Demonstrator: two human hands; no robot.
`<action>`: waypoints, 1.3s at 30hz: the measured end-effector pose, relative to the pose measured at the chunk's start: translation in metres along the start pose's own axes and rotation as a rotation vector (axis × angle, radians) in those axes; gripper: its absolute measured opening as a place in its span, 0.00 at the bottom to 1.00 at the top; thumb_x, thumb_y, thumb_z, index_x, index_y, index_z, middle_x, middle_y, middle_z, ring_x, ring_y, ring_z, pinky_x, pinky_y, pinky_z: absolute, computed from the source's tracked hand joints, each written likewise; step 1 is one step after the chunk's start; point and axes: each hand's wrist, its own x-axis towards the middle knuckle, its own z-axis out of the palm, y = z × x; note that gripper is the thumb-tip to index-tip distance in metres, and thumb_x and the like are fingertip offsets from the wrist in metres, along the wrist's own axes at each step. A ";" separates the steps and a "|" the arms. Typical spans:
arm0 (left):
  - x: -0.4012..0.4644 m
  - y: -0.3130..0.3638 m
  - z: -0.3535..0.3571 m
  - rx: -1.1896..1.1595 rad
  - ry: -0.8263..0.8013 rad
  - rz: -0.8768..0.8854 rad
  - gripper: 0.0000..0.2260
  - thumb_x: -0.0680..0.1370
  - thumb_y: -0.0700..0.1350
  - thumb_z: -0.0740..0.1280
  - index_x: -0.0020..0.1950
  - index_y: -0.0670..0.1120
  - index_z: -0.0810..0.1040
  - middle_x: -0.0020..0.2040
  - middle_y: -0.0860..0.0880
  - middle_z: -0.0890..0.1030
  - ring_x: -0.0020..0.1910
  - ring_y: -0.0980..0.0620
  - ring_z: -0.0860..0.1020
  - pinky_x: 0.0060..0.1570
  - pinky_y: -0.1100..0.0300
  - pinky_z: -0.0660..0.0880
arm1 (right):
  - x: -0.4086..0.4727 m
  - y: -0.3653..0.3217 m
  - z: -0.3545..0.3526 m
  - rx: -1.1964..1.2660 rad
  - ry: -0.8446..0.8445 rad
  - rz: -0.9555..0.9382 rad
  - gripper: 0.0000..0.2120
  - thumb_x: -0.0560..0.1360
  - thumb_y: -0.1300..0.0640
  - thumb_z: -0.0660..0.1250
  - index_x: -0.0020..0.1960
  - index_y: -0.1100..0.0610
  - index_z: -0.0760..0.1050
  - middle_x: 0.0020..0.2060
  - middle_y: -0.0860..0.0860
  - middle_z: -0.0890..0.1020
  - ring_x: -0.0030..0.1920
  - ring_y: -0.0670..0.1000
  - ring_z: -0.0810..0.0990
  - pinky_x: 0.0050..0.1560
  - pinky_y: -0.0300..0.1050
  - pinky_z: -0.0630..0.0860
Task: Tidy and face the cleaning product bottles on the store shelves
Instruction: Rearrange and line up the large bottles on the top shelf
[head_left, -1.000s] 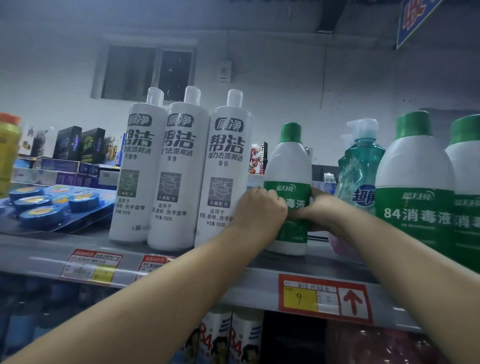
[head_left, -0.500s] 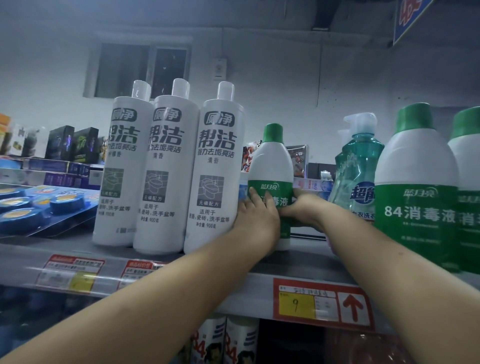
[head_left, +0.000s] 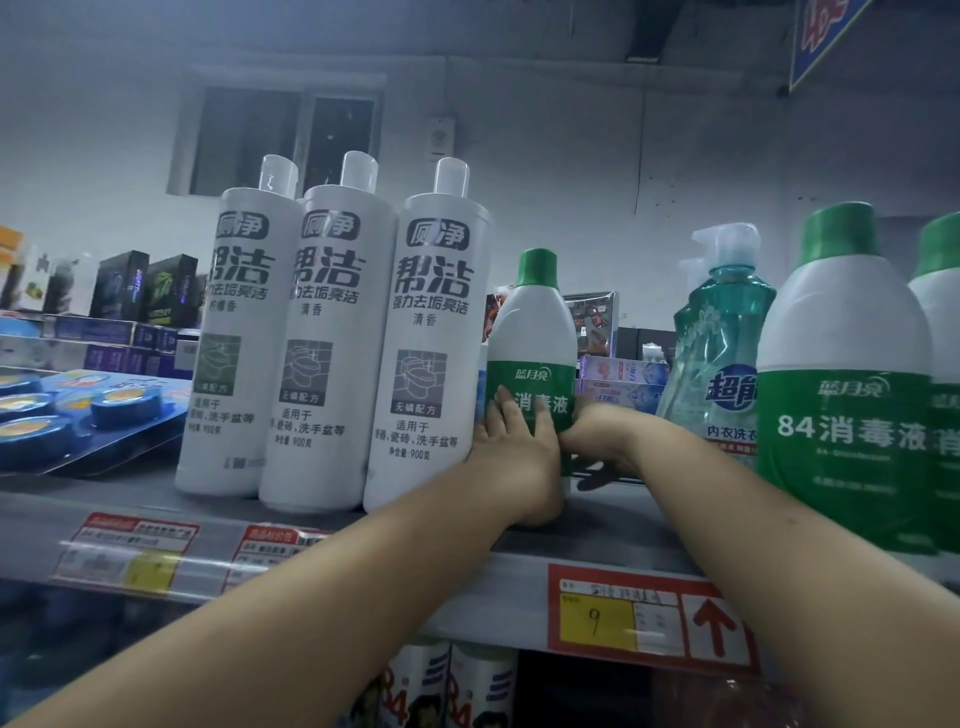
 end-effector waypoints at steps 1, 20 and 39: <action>0.000 0.000 0.000 -0.010 -0.004 0.005 0.38 0.78 0.44 0.62 0.75 0.41 0.36 0.74 0.33 0.35 0.75 0.36 0.41 0.74 0.46 0.43 | 0.001 0.001 0.001 0.018 -0.018 0.037 0.11 0.77 0.57 0.62 0.58 0.55 0.70 0.43 0.53 0.78 0.38 0.51 0.76 0.38 0.45 0.78; -0.004 0.000 -0.007 -0.044 0.030 0.125 0.41 0.76 0.49 0.64 0.76 0.44 0.37 0.76 0.41 0.36 0.75 0.43 0.36 0.73 0.50 0.39 | -0.016 -0.009 -0.005 -0.308 0.162 -0.111 0.06 0.77 0.60 0.60 0.53 0.57 0.68 0.42 0.55 0.75 0.40 0.51 0.73 0.34 0.40 0.70; -0.014 0.116 -0.025 -0.790 0.111 0.311 0.18 0.78 0.46 0.63 0.67 0.46 0.67 0.61 0.45 0.77 0.57 0.46 0.77 0.55 0.54 0.74 | -0.155 0.054 -0.105 -0.461 1.026 -0.128 0.24 0.73 0.53 0.68 0.64 0.62 0.64 0.61 0.59 0.73 0.59 0.58 0.73 0.55 0.48 0.69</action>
